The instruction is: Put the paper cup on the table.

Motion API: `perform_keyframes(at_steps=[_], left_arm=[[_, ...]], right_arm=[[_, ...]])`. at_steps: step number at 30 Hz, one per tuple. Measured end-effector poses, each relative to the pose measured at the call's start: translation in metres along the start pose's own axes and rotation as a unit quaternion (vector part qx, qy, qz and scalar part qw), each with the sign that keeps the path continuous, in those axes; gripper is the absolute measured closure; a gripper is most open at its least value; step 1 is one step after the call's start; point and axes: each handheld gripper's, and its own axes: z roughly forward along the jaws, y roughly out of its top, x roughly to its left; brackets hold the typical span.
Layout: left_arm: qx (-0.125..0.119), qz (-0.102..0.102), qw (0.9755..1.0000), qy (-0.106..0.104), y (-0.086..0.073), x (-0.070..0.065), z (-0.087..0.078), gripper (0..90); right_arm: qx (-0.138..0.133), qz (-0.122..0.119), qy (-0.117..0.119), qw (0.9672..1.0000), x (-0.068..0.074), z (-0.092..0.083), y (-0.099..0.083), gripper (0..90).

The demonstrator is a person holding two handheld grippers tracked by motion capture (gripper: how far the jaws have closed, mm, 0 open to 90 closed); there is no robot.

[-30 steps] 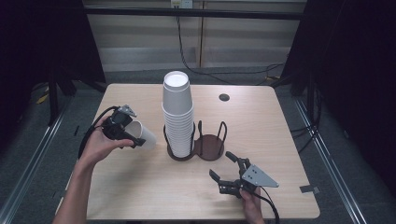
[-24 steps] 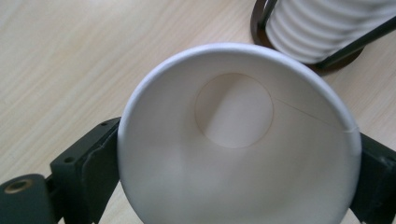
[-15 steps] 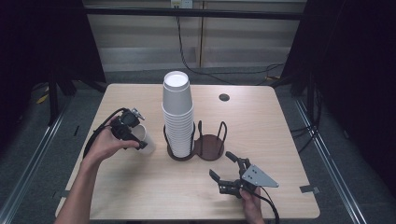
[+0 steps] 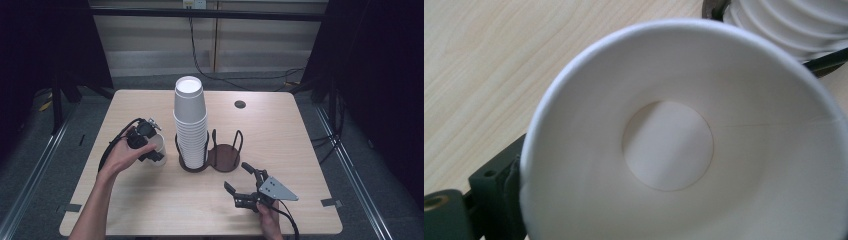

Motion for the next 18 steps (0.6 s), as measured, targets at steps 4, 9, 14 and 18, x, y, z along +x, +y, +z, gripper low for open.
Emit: perform_keyframes(at_steps=[4,9,14,18], left_arm=[[-0.028,-0.030,0.9990,-0.015,-0.006,0.001,0.006,7.3],[-0.031,-0.028,0.9991,-0.012,-0.011,0.000,0.010,6.9],[-0.031,-0.026,0.9991,-0.010,-0.017,-0.001,0.010,6.8],[-0.035,-0.024,0.9990,-0.017,-0.025,0.001,0.010,7.9]], right_arm=[[0.000,0.000,0.001,1.0000,0.000,0.000,0.000,13.1],[0.000,0.000,0.000,1.0000,0.000,0.000,0.000,13.1],[0.000,0.000,0.001,1.0000,0.000,0.000,0.000,13.2],[0.000,0.000,0.001,1.0000,0.000,0.000,0.000,13.1]])
